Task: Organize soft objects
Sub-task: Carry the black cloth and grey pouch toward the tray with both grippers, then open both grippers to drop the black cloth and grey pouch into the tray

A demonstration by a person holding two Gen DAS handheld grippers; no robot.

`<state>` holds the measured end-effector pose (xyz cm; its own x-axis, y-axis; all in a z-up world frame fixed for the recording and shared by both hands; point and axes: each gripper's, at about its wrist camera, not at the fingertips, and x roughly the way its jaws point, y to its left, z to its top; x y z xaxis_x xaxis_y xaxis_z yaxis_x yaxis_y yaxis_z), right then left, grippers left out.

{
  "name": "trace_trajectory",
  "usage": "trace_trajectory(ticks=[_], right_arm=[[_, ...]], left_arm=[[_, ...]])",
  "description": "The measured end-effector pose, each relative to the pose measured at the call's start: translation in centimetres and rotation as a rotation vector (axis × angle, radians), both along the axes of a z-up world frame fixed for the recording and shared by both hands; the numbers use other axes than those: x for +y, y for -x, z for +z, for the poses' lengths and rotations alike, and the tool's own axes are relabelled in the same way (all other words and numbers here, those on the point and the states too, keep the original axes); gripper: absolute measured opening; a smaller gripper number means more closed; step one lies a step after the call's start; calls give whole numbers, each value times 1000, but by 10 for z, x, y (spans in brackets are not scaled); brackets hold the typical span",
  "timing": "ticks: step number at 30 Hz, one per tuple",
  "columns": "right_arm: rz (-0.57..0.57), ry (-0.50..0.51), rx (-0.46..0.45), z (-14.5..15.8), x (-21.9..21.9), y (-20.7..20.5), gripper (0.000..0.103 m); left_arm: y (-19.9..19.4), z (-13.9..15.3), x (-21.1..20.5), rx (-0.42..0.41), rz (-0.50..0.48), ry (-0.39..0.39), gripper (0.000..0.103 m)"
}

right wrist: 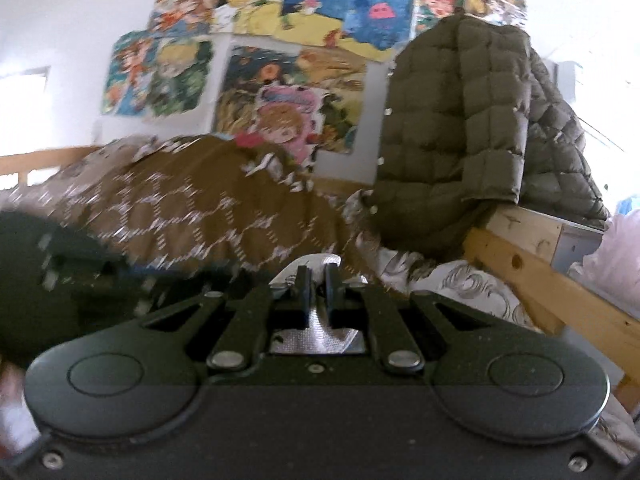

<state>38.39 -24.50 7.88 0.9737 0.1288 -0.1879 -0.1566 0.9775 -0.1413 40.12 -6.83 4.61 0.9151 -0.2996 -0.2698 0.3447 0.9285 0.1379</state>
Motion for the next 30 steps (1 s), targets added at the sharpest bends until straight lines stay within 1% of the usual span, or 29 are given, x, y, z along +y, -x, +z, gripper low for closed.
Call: trace_trajectory(ticks=[3,8,14,19,22,27,30], right_arm=[[-46,-54,24,-3,-4,-26,2],[-104,-95,106,-28,-11,-53,2],[-126,-85,200,-57,-8,-61,2],[-115,-66,262,-80,-5,-62,3],[-108,-56,295,-96,5,-67,3],[-101,-23,346,-111,10,-72,3],[-108,-30,383,-118,8,-72,4]], left_arm=[[-12,-9,4,15,37,-3,2],[-21,-28,7,64,58,-27,2],[-25,-48,4,126,43,-56,2],[-28,-60,0,155,30,-73,2],[-27,-66,-2,170,19,-81,2],[-27,-70,-3,195,14,-84,2],[-25,-73,-3,215,15,-77,3]])
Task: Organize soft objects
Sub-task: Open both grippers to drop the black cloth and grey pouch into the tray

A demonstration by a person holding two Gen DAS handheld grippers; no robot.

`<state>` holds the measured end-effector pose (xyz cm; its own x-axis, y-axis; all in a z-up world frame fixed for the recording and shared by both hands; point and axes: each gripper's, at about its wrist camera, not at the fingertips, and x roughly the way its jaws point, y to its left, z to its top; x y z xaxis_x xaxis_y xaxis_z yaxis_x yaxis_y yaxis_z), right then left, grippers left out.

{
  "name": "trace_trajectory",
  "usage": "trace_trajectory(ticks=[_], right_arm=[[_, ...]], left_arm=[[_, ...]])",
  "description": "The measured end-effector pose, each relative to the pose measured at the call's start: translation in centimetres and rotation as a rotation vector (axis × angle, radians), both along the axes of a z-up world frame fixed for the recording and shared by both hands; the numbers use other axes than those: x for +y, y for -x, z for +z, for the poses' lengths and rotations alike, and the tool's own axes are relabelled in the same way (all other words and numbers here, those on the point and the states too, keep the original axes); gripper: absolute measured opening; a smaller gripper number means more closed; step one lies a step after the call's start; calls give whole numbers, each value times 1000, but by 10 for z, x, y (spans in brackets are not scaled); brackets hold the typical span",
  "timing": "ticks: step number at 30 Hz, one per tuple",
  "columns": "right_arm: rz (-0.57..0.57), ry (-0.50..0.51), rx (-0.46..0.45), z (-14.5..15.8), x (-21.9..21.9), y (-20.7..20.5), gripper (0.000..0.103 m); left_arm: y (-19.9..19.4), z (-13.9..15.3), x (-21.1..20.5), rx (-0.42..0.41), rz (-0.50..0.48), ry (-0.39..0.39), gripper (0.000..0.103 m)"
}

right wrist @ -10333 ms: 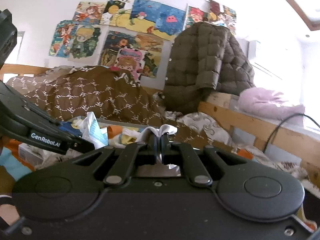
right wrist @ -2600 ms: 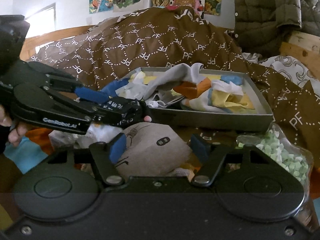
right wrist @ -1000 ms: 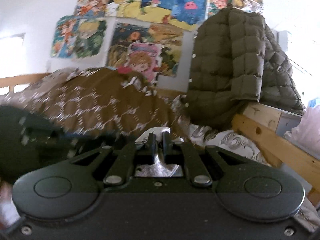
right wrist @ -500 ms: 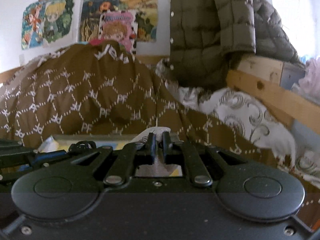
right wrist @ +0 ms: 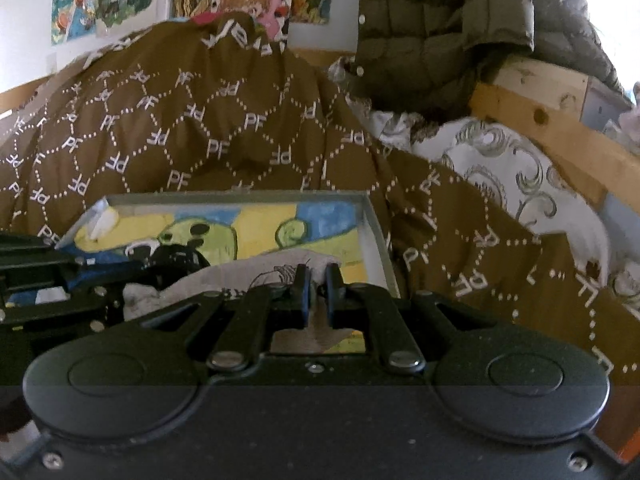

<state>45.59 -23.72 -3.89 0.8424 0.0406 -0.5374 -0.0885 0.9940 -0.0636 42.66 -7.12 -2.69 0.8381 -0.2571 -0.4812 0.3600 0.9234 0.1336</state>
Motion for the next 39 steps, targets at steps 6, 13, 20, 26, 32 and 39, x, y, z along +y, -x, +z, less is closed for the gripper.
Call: trace_trajectory(ticks=[6,13,20,26,32,39], right_arm=[[-5,-8,31,-11,-6,5,10],[4,23,44,-11,-4,14,15],[5,19,15,1,-9,17,31],[3,11,-30,15,-11,28,52],[-10,33,-94,33,-13,45,77],[-23,23,-148,55,-20,69,96]], left_arm=[[5,-5,0,19,3,3,5],[9,-7,-2,43,2,3,6],[12,2,3,32,30,20,24],[21,7,4,11,46,23,42],[31,14,7,-5,80,51,56],[51,29,11,-39,110,68,74]])
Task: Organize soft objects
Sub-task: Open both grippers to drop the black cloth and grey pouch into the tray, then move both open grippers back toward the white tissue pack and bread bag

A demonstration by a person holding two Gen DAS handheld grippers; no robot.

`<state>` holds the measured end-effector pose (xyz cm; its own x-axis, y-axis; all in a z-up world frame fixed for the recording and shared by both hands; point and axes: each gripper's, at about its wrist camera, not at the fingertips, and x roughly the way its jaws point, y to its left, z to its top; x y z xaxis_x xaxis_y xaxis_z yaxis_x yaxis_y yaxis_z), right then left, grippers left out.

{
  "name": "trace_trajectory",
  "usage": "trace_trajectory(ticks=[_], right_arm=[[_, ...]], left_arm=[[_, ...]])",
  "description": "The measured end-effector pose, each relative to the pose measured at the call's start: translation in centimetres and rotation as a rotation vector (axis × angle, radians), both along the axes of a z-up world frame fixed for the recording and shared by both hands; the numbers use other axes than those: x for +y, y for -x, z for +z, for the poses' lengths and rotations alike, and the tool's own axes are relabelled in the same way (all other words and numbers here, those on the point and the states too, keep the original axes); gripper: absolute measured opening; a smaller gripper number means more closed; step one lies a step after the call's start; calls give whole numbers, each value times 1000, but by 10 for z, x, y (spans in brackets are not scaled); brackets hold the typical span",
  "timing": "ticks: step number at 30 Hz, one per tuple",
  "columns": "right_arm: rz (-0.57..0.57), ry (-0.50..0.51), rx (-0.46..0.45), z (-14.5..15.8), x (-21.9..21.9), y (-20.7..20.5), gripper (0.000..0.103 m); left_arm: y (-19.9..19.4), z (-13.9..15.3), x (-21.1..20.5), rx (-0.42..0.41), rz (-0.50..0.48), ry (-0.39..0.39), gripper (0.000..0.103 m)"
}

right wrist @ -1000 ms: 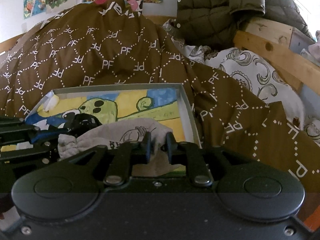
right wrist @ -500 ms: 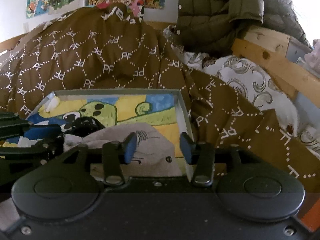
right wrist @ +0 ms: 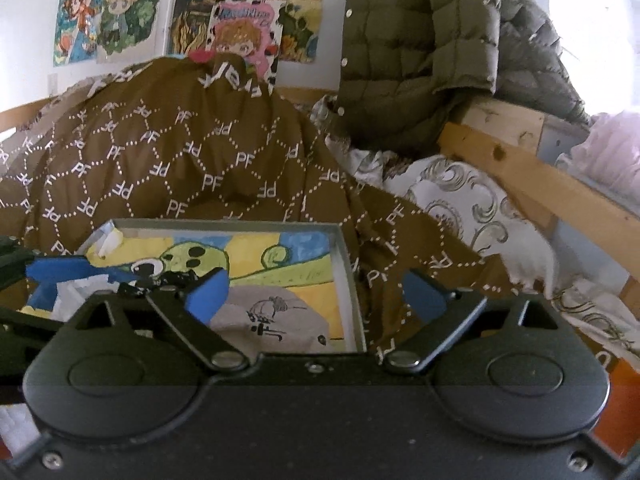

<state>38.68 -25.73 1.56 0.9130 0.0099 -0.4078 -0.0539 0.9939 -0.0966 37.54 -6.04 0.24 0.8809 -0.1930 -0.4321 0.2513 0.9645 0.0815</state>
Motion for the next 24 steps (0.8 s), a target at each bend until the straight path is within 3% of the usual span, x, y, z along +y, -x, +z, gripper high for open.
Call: trace_trajectory(ticks=[9,15,24], right_arm=[[-10,-16,-49,25,-8,50,102],[-5,-26,-72,39,-11,94,102],[-8,-64,-117,47,-14,177,102]], left_arm=[[41,23,14,-40,43,45,94],[74,37,25,-62,77,81,100],[144,40,28,-116,110,52,102]])
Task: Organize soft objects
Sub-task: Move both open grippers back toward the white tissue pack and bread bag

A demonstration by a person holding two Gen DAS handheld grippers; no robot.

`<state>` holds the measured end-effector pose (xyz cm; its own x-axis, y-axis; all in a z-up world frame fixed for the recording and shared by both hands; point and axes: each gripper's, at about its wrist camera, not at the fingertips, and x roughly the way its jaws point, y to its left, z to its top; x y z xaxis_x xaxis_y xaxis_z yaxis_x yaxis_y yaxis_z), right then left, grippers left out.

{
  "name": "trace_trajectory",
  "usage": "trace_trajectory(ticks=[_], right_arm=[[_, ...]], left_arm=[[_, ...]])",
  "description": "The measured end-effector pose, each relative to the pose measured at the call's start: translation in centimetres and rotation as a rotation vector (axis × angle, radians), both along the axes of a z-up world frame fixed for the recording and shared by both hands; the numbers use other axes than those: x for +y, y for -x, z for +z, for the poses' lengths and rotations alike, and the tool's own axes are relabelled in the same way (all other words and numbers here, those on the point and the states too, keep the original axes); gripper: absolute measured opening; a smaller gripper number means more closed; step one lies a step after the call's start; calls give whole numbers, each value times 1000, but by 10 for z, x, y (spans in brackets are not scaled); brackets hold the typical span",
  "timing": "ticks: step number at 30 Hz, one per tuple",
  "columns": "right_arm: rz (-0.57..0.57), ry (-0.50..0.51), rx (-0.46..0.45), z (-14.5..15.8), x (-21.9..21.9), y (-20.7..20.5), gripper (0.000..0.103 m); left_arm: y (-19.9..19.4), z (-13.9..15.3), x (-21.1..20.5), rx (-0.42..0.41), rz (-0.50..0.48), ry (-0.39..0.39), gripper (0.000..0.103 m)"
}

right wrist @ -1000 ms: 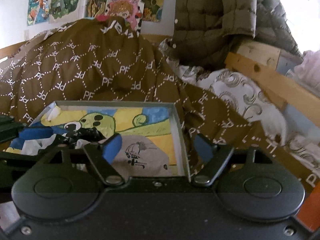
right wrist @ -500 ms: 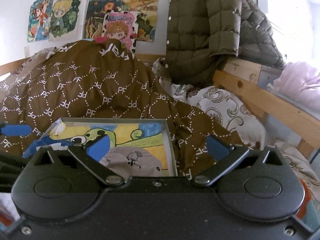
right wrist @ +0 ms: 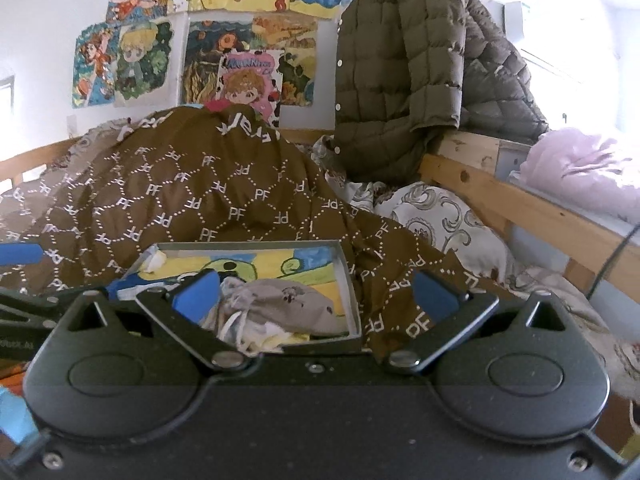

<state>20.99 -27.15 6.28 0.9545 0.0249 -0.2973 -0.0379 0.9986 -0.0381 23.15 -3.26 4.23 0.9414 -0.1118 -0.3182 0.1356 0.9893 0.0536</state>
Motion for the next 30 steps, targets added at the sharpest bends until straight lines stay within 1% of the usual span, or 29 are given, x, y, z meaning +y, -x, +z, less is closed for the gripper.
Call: trace_trajectory(ticks=[5,10,16,17,19,21,26,30], right_arm=[[-6,-18,-3,-10,-2,57,102],[-27,-27,11,-30,-6,111,102],[-58,-23,44,-51,-4,159,102],[-59,-23,53,-55,-5,159,102],[-66,-26,79,-61,-5,173,102],[-70,-32,105,-67,-3,176,102],[-80,-57,193,-84,0,193,102],[-78,-70,280,-101,6,203,102]], left_arm=[[45,-9,1,-11,2,9,102],[81,-23,0,-6,-12,17,102],[110,-43,0,40,-11,25,102],[114,-46,2,48,-6,27,102],[120,-52,5,63,5,26,102],[124,-57,9,78,17,21,102],[134,-70,19,130,49,12,102],[142,-79,25,164,63,0,102]])
